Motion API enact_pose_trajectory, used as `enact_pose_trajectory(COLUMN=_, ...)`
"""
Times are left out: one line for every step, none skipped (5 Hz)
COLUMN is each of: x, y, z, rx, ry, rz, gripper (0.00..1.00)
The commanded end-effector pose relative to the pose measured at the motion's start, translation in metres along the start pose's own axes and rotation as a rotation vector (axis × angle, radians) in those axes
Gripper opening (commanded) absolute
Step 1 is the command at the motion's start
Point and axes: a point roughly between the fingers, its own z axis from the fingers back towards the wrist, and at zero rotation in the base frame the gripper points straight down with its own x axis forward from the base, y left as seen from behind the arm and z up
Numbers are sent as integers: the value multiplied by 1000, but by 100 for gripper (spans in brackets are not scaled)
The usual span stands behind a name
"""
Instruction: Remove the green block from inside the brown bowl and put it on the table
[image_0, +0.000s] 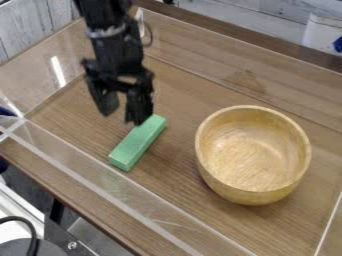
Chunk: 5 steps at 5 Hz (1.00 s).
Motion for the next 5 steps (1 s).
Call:
enact_pose_trajectory(x=13, y=-8, z=38, rx=26, ry=-97, rz=-23, gripper=100)
enact_pose_trajectory(x=10, y=-11, z=35, rx=32, ry=-104, rz=-36, gripper=100)
enact_pose_trajectory(x=10, y=-11, z=28, rx=33, ry=-89, rz=-38, gripper=100)
enact_pose_trajectory(x=9, y=-11, z=21, rx=34, ry=-76, rz=-39, gripper=100)
enact_pose_trajectory(x=9, y=-10, z=14, rx=39, ry=-63, rz=-40, gripper=100)
